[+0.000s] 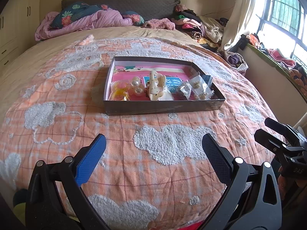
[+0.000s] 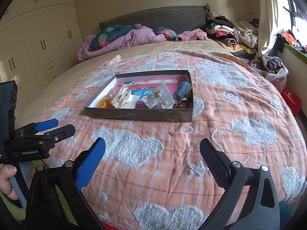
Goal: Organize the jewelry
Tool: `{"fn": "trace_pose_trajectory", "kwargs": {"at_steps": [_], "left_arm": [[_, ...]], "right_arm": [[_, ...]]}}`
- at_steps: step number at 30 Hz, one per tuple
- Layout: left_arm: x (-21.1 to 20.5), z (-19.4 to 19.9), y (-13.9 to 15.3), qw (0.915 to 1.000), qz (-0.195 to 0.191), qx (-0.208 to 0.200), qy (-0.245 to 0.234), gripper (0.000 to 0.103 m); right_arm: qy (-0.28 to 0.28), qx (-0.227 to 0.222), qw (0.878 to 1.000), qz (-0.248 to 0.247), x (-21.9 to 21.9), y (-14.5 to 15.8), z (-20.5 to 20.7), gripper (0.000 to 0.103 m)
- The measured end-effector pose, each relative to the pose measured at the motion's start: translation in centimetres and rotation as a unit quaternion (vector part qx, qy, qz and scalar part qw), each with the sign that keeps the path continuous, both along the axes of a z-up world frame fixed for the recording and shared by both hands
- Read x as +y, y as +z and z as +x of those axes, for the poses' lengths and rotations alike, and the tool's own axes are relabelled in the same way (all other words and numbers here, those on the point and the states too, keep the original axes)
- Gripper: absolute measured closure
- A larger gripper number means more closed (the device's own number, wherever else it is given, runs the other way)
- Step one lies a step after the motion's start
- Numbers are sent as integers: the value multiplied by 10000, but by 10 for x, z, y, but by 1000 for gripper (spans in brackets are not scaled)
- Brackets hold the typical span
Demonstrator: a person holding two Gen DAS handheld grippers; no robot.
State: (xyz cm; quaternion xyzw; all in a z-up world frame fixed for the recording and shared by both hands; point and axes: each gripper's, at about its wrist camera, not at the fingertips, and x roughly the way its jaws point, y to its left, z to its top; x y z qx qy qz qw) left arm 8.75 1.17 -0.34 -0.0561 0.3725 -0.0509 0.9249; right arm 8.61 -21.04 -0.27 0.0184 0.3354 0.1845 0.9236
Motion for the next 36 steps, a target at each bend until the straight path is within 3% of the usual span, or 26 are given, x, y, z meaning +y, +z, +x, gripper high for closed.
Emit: {"fn": "trace_pose_trajectory", "kwargs": {"at_steps": [36], "left_arm": [[4, -4, 7, 10000, 48, -37, 39, 9]], "right_arm": [[-3, -16, 10000, -14, 0, 1, -1, 5]]}}
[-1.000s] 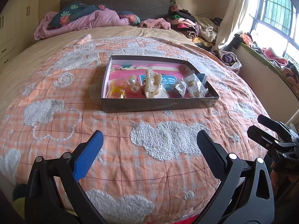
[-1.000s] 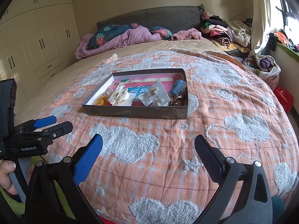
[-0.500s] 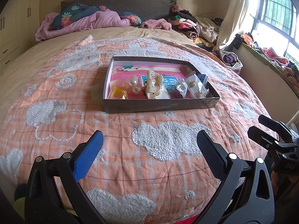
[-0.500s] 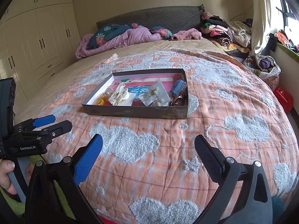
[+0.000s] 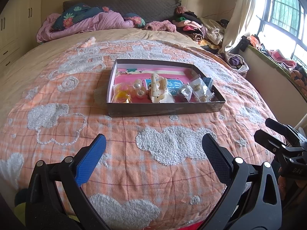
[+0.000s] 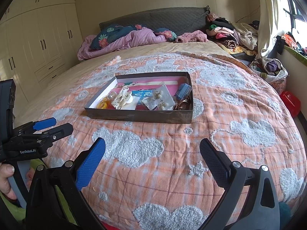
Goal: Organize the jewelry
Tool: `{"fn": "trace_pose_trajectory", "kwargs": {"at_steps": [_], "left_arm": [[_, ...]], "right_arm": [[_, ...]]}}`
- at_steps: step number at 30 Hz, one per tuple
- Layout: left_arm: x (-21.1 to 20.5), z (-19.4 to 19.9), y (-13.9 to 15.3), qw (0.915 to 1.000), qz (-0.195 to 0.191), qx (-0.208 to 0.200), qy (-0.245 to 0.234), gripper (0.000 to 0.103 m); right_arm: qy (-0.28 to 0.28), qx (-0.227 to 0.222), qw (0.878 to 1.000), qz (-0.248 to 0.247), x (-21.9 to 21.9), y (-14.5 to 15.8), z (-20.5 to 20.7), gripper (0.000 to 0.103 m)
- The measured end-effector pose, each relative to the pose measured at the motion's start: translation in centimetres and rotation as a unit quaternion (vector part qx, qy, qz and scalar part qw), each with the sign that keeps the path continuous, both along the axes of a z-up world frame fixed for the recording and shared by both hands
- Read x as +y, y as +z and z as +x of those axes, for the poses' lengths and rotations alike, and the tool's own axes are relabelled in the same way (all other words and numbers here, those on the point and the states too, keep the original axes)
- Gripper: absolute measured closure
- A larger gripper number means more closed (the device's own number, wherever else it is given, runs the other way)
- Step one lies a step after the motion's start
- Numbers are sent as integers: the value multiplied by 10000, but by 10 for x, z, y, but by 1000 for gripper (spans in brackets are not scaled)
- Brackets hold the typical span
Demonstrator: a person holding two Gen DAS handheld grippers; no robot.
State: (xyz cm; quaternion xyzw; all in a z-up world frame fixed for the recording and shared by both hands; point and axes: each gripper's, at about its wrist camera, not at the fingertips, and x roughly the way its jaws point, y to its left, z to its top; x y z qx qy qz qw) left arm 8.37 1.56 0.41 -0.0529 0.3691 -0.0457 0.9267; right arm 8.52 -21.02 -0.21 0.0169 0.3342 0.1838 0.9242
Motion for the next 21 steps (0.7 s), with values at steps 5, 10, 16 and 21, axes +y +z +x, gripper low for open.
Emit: {"fn": "trace_pose_trajectory", "kwargs": {"at_steps": [5, 10, 16, 21], "left_arm": [[1, 0, 0, 10000, -1, 2, -4, 9], [1, -1, 1, 10000, -7, -12, 1, 9], [0, -1, 5, 10000, 68, -32, 48, 9], [0, 0, 6, 10000, 74, -30, 39, 9]], "right_arm": [[-2, -13, 10000, -17, -1, 2, 0, 5], [3, -11, 10000, -19, -1, 1, 1, 5], [7, -15, 10000, -22, 0, 2, 0, 5], [6, -19, 10000, -22, -1, 2, 0, 5]]}}
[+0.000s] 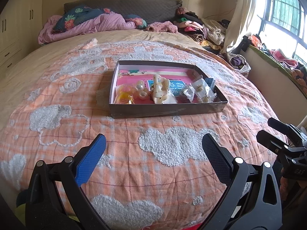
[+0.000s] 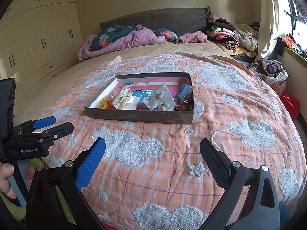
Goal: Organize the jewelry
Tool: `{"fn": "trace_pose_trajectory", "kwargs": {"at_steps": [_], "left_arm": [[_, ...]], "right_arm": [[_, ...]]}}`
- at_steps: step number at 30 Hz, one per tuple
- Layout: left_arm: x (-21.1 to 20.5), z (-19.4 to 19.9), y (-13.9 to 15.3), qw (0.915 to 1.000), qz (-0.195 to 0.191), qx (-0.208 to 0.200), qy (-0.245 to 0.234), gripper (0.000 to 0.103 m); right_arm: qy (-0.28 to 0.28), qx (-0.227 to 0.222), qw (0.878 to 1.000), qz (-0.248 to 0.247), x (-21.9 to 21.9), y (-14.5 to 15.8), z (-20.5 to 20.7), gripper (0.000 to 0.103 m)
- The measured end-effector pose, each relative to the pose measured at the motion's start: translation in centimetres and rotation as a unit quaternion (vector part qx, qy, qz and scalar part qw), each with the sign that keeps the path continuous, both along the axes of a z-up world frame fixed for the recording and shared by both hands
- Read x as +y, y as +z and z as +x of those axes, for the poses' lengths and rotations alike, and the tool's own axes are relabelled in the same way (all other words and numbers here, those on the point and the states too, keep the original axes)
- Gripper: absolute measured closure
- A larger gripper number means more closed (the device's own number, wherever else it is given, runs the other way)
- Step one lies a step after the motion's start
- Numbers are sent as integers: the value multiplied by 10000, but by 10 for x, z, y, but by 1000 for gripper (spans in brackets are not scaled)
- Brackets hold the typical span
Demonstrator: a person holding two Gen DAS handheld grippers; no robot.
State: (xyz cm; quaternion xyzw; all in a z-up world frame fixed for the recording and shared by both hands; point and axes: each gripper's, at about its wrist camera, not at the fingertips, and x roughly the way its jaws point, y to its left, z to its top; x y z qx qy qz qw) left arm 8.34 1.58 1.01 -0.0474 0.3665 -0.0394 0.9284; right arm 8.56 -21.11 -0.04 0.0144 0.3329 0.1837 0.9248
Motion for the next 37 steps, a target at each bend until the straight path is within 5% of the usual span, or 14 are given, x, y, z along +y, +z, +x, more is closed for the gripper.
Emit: {"fn": "trace_pose_trajectory", "kwargs": {"at_steps": [19, 27, 32, 37], "left_arm": [[-4, 1, -7, 9999, 100, -10, -88, 9], [18, 13, -23, 9991, -265, 279, 199, 9], [93, 54, -31, 9906, -245, 424, 1277, 9], [201, 123, -60, 9624, -15, 706, 2622, 9]], "right_arm": [[-17, 32, 10000, -7, -1, -1, 2, 5], [-256, 136, 9996, 10, -15, -12, 21, 5], [-791, 92, 9968, -21, -53, -18, 57, 4], [-1967, 370, 9780, -590, -131, -50, 143, 4]]}}
